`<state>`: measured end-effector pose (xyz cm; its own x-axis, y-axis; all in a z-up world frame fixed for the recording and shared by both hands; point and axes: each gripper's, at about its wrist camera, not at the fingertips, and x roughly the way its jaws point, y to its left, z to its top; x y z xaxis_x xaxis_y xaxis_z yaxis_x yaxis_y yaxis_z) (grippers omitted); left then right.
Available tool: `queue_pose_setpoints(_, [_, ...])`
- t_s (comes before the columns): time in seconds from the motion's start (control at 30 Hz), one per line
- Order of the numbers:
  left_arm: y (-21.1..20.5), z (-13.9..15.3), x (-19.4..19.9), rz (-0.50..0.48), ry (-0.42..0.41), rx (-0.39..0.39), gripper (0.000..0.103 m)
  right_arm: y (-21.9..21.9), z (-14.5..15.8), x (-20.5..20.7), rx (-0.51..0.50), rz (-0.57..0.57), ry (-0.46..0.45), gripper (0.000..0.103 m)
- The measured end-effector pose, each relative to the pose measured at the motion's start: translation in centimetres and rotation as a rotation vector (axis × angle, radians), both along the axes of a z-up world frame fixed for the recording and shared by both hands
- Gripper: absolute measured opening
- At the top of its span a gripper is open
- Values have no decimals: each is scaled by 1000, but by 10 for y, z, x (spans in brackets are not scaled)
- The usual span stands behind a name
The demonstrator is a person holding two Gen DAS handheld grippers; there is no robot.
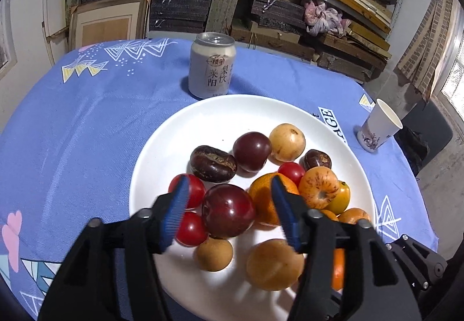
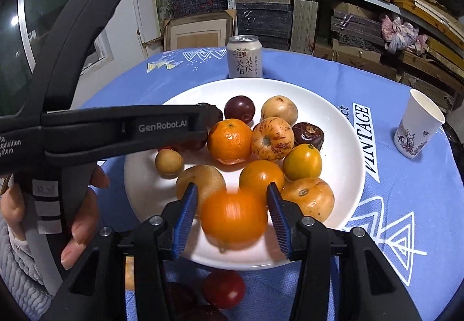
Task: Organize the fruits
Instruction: 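Carry both fruits onto the white plate and open both tools, then move both open tools back toward the last fruits on the cloth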
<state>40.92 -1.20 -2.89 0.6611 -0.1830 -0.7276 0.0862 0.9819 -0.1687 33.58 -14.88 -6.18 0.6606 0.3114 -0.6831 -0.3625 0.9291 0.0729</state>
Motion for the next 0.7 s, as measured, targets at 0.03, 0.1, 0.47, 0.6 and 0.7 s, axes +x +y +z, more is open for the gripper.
queue_pose_setpoints(0.03, [-1,2,-1,0,-9,4,69,-1,1,-1,1,-1,-5,54])
queue_pose_setpoints(0.1, [-4,6,-5,-6,-23,21,69,-3,3,-3,2,-4,-16,55])
queue_pose_setpoints(0.47, [44,32,-104,147,-111,49,83,-4,38,-73,8,-6,-166,76])
queue_pose_setpoints(0.6, [64,17,-151,204,-89,21,83,-9,38,-111,9,-32,-220,91])
queue_pose_setpoints(0.7, [66,3,-181,224,-64,48,83,-24,27,-142,34,-73,-231,95])
